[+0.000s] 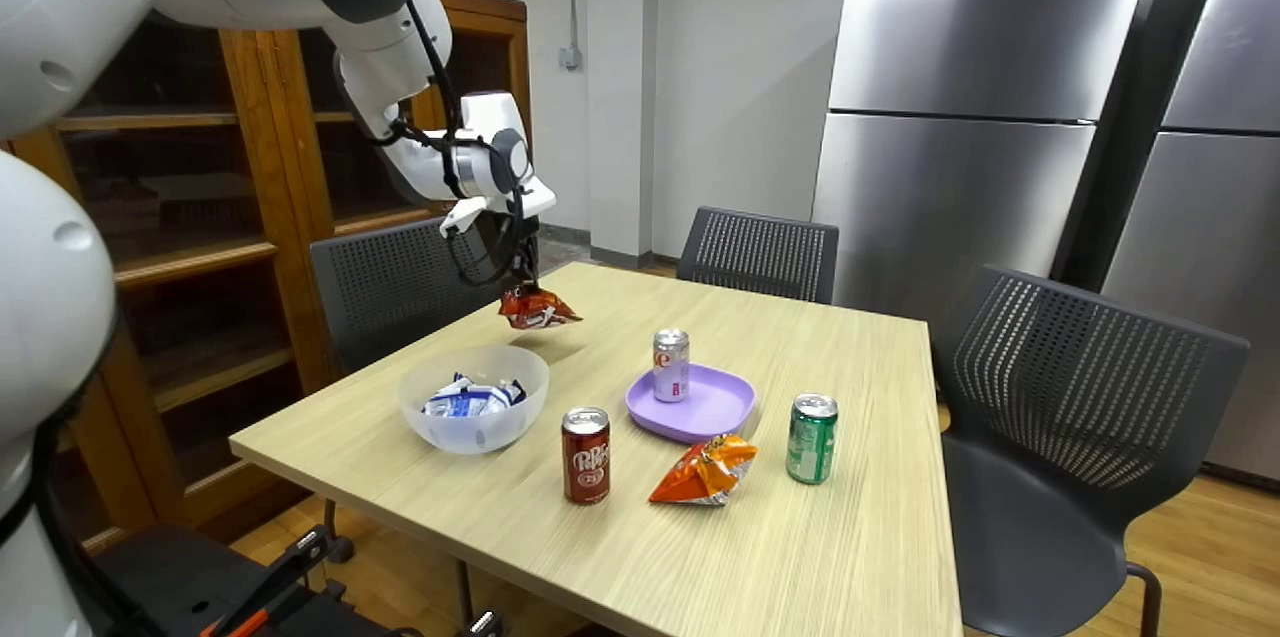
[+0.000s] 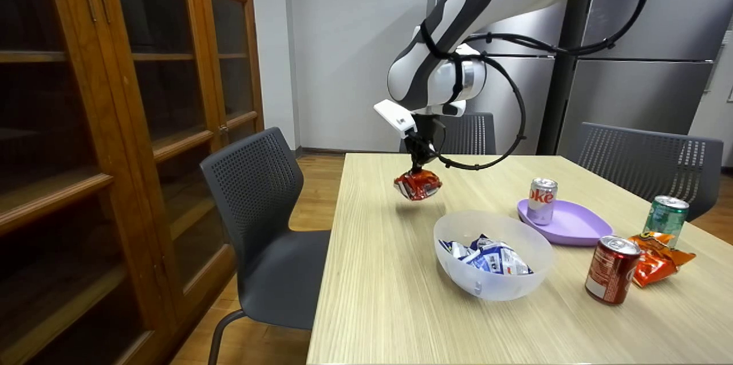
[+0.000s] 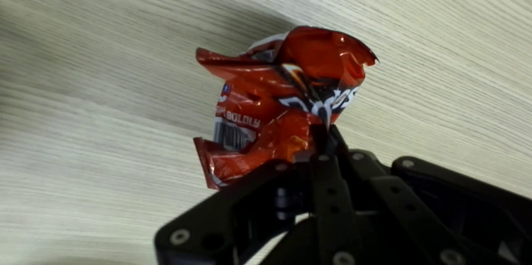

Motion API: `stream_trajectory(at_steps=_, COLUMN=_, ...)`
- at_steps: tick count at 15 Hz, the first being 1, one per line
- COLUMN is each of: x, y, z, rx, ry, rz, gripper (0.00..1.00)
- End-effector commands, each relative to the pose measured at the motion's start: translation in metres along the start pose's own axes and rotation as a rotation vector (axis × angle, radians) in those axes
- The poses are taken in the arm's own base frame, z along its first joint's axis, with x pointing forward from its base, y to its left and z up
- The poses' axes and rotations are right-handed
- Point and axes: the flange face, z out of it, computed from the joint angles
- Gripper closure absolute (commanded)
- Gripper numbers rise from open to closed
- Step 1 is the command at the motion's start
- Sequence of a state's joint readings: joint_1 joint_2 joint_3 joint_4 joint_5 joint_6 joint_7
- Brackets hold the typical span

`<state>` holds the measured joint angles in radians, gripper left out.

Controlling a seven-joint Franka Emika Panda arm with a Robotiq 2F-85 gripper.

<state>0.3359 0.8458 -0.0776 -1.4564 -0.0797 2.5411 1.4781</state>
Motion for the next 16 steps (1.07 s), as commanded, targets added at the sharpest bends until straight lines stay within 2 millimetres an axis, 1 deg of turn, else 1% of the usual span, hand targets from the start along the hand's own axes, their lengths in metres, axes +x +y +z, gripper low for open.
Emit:
stream_trajectory(at_steps=1, x=0.003, y=0.017, z=-0.042, rx=0.033, ry=0.025, rz=0.003, gripper=1.0)
stream_trajectory(at_steps=3, x=0.005, y=0.027, z=-0.058, rx=0.049, ry=0.031, rz=0.008, gripper=1.0)
stream_trajectory(at_steps=5, x=0.006, y=0.042, z=-0.072, rx=0.058, ry=0.033, rz=0.014, gripper=1.0)
stream_trajectory(at_steps=9, x=0.004, y=0.079, z=-0.096, rx=0.065, ry=0.034, rz=0.015, gripper=1.0)
stream_trajectory(at_steps=14, x=-0.009, y=0.133, z=-0.115, rx=0.034, ry=0.019, rz=0.001, gripper=1.0)
stream_trajectory(at_steps=16, x=-0.014, y=0.153, z=-0.119, rx=0.009, ry=0.015, rz=-0.007, gripper=1.0)
